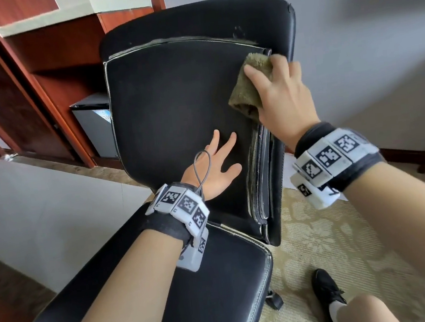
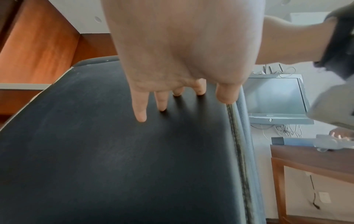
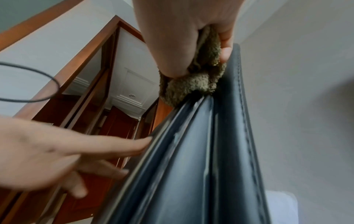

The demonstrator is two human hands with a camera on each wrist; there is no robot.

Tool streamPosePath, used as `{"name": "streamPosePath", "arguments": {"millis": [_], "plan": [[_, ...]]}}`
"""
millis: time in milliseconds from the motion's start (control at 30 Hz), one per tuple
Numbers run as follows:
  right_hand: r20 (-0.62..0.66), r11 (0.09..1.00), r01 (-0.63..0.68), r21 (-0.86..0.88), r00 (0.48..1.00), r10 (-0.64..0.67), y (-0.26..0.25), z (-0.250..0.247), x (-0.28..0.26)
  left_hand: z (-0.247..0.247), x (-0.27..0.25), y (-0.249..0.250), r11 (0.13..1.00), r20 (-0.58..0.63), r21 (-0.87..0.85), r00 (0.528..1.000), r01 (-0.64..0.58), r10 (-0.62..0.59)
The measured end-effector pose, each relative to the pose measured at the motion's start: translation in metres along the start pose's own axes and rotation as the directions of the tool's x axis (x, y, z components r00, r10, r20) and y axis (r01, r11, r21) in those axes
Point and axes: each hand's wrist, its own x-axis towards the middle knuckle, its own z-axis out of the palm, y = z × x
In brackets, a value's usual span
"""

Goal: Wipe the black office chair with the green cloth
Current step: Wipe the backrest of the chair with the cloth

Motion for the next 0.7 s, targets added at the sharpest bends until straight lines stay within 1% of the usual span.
{"name": "streamPosePath", "arguments": {"millis": [33,67,100,133,167,200,233,267,300,367,400,433,467,500,533,567,600,633,667,700], "plan": [[-0.017,1.000,0.000,-0.003,1.000,0.000,0.001,-0.003,0.007,-0.002,-0.001,-0.001,1.000,-0.012,-0.006,1.000,-0.001,0.001],[-0.037,1.000,0.005,0.005,0.999,-0.005,0.002,-0.004,0.012,-0.005,-0.002,-0.002,0.999,-0.059,-0.033,0.998,-0.006,0.004],[-0.055,1.000,0.013,0.021,0.998,-0.011,0.002,-0.005,0.014,-0.009,-0.003,-0.001,0.996,-0.161,-0.091,0.987,-0.022,0.007],[-0.074,0.999,0.023,0.039,0.997,-0.021,0.002,-0.004,0.013,-0.015,-0.004,0.002,0.983,-0.312,-0.175,0.950,-0.050,-0.007],[-0.092,0.997,0.038,0.063,0.995,-0.033,0.004,-0.001,0.011,-0.024,-0.003,0.007,0.962,-0.471,-0.260,0.881,-0.089,-0.046],[-0.083,0.994,0.051,0.099,0.996,-0.043,0.006,0.001,0.007,-0.034,-0.001,0.013,0.936,-0.589,-0.326,0.803,-0.132,-0.093],[-0.055,0.988,0.056,0.142,0.997,-0.049,0.007,0.003,0.004,-0.044,0.004,0.021,0.911,-0.652,-0.376,0.747,-0.171,-0.129],[-0.024,0.981,0.057,0.186,0.998,-0.053,0.009,0.004,0.001,-0.052,0.009,0.032,0.887,-0.666,-0.418,0.730,-0.197,-0.151],[0.008,0.970,0.058,0.236,0.998,-0.062,0.010,0.004,-0.001,-0.058,0.015,0.041,0.867,-0.646,-0.454,0.746,-0.205,-0.161],[0.068,0.925,0.066,0.373,0.993,-0.099,0.015,0.000,-0.006,-0.062,0.028,0.058,0.830,-0.530,-0.534,0.829,-0.162,-0.179],[0.097,0.881,0.068,0.469,0.987,-0.128,0.020,-0.002,-0.009,-0.061,0.035,0.064,0.808,-0.463,-0.575,0.866,-0.129,-0.191],[0.125,0.816,0.054,0.575,0.980,-0.153,0.026,-0.005,-0.013,-0.057,0.040,0.067,0.790,-0.425,-0.602,0.883,-0.114,-0.197],[0.146,0.736,0.017,0.677,0.977,-0.156,0.032,-0.010,-0.017,-0.054,0.044,0.069,0.786,-0.428,-0.607,0.881,-0.116,-0.200],[0.145,0.652,-0.035,0.758,0.983,-0.115,0.037,-0.015,-0.021,-0.050,0.049,0.067,0.796,-0.463,-0.591,0.863,-0.132,-0.201],[0.123,0.573,-0.092,0.814,0.992,-0.017,0.042,-0.020,-0.022,-0.049,0.052,0.066,0.816,-0.506,-0.558,0.841,-0.151,-0.190],[0.089,0.507,-0.138,0.851,0.989,0.120,0.046,-0.024,-0.020,-0.050,0.053,0.064,0.837,-0.542,-0.521,0.822,-0.168,-0.173],[0.056,0.464,-0.172,0.869,0.966,0.252,0.048,-0.026,-0.014,-0.052,0.052,0.062,0.849,-0.577,-0.493,0.802,-0.188,-0.157],[0.039,0.439,-0.196,0.877,0.939,0.342,0.050,-0.026,-0.006,-0.056,0.052,0.061,0.853,-0.611,-0.477,0.778,-0.212,-0.147],[0.047,0.426,-0.219,0.878,0.924,0.379,0.052,-0.024,0.003,-0.061,0.053,0.059,0.854,-0.645,-0.464,0.751,-0.234,-0.145],[0.078,0.419,-0.244,0.874,0.923,0.376,0.052,-0.020,0.011,-0.067,0.054,0.058,0.858,-0.679,-0.447,0.721,-0.253,-0.141]]}}
